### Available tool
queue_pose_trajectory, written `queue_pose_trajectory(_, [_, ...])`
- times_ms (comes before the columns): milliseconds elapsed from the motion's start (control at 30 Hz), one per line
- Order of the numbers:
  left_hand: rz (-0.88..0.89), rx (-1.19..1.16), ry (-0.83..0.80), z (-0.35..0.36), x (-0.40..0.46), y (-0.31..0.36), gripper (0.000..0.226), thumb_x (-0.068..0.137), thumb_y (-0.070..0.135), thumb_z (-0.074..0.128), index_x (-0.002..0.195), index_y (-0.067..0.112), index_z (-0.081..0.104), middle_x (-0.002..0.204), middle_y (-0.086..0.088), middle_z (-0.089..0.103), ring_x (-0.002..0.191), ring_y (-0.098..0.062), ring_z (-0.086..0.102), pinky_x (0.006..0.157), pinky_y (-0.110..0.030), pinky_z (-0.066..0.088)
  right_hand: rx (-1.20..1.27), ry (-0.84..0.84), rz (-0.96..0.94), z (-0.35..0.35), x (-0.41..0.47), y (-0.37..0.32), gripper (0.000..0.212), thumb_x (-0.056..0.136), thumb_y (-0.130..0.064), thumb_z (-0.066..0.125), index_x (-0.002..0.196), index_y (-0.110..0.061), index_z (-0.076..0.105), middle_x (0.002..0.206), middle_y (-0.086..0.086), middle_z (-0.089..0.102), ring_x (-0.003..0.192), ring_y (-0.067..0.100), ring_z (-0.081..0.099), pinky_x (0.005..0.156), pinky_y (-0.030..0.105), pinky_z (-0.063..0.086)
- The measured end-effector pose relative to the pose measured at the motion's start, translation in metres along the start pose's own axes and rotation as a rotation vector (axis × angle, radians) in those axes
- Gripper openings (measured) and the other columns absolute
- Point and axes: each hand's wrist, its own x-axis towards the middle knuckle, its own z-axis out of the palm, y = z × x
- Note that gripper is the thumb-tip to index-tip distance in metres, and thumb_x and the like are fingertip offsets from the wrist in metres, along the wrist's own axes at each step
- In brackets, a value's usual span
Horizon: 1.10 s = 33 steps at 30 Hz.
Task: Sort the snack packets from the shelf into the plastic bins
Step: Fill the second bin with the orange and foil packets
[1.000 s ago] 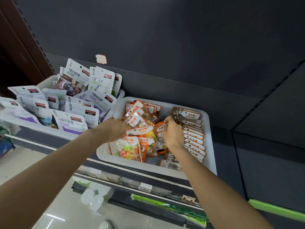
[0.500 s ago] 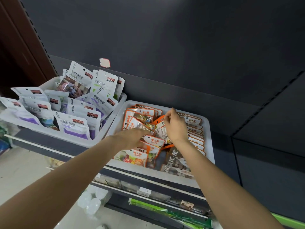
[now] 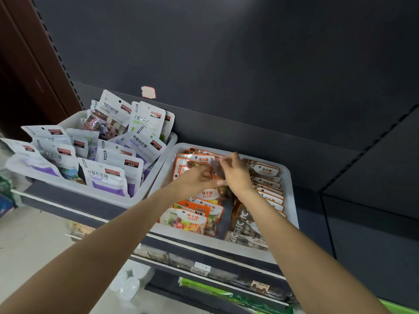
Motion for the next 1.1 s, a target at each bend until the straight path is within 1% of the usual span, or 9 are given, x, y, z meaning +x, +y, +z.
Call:
queue_pose_trajectory(100, [-0.016,-0.075,0.101,0.004,0.006,-0.001,0.042,0.091,0.031,0.059,0.128,0.014,0.052,0.119,-0.003,0.063,0.112,-0.015,0.058,0.093,-0.026,0.046,0.057,-0.1,0.032,0.002,0.002,0.012,0.02,0.095,-0.009,0.051,0.115,-0.009,0.051,0.118,0.007,0.057,0.11,0.024,0.057,0.09,0.041,0.053])
queue_pose_trajectory(200, [-0.071,-0.066,0.198,0.007,0.013,-0.001,0.038,0.089,0.025,0.063,0.124,0.012,0.056,0.11,-0.001,0.065,0.097,-0.011,0.061,0.077,-0.014,0.046,0.121,-0.158,0.073,-0.001,-0.001,0.025,0.033,0.088,0.005,0.056,0.117,-0.011,0.055,0.12,0.007,0.061,0.112,0.023,0.059,0.093,0.039,0.052])
queue_pose_trajectory(300, [-0.13,0.011,0.23,0.009,0.026,0.002,0.035,0.087,0.021,0.066,0.121,0.012,0.061,0.114,-0.004,0.066,0.097,-0.015,0.062,0.079,-0.016,0.045,0.2,-0.16,0.104,-0.003,-0.002,0.03,0.036,0.087,0.008,0.057,0.118,-0.01,0.055,0.12,0.006,0.06,0.112,0.022,0.058,0.091,0.037,0.053])
queue_pose_trajectory(433, [-0.167,-0.04,0.223,0.013,0.036,0.004,0.026,0.09,0.02,0.062,0.113,0.009,0.066,0.1,-0.003,0.07,0.067,-0.002,0.062,0.058,-0.006,0.049,0.255,-0.187,0.099,-0.01,0.001,0.033,0.037,0.088,0.009,0.054,0.117,-0.014,0.055,0.115,0.001,0.059,0.111,0.021,0.058,0.089,0.033,0.053])
queue_pose_trajectory(533, [-0.148,0.022,0.203,0.014,0.038,0.007,0.035,0.09,0.033,0.062,0.114,0.008,0.064,0.106,-0.006,0.069,0.079,-0.009,0.065,0.063,-0.011,0.048,0.312,-0.211,0.085,-0.012,0.001,0.035,0.039,0.089,0.01,0.052,0.117,-0.016,0.055,0.117,0.003,0.06,0.108,0.017,0.06,0.084,0.026,0.054])
queue_pose_trajectory(633, [-0.17,-0.004,0.261,0.016,0.041,0.012,0.034,0.09,0.017,0.063,0.121,0.007,0.06,0.113,-0.011,0.067,0.078,-0.012,0.063,0.061,-0.01,0.05,0.367,-0.199,0.096,-0.012,0.002,0.035,0.042,0.088,0.012,0.052,0.122,-0.014,0.053,0.124,0.006,0.059,0.117,0.02,0.056,0.092,0.03,0.051])
queue_pose_trajectory(867, [-0.001,-0.034,0.306,-0.004,0.037,0.012,0.021,0.088,0.007,0.063,0.108,0.014,0.065,0.102,-0.001,0.066,0.093,-0.013,0.062,0.077,-0.017,0.048,-0.29,-0.15,-0.065,-0.021,0.021,0.027,0.054,0.094,-0.018,0.056,0.143,-0.025,0.036,0.154,-0.002,0.026,0.142,0.019,0.021,0.112,0.036,0.025])
queue_pose_trajectory(967, [0.043,-0.059,0.306,-0.015,0.033,0.007,0.018,0.087,0.008,0.064,0.105,0.012,0.066,0.102,-0.001,0.067,0.096,-0.013,0.062,0.078,-0.017,0.045,-0.449,-0.064,-0.122,-0.022,0.028,0.016,0.026,0.094,-0.026,0.055,0.118,-0.016,0.056,0.136,0.001,0.046,0.129,0.022,0.038,0.096,0.034,0.036])
queue_pose_trajectory(1100, [-0.025,0.118,0.338,-0.027,0.022,-0.01,0.028,0.092,0.02,0.06,0.118,0.012,0.061,0.111,0.001,0.063,0.103,-0.015,0.061,0.083,-0.018,0.043,-0.565,-0.003,-0.164,-0.019,0.031,0.001,0.016,0.096,-0.03,0.051,0.102,-0.018,0.058,0.105,0.003,0.064,0.097,0.022,0.06,0.071,0.034,0.047])
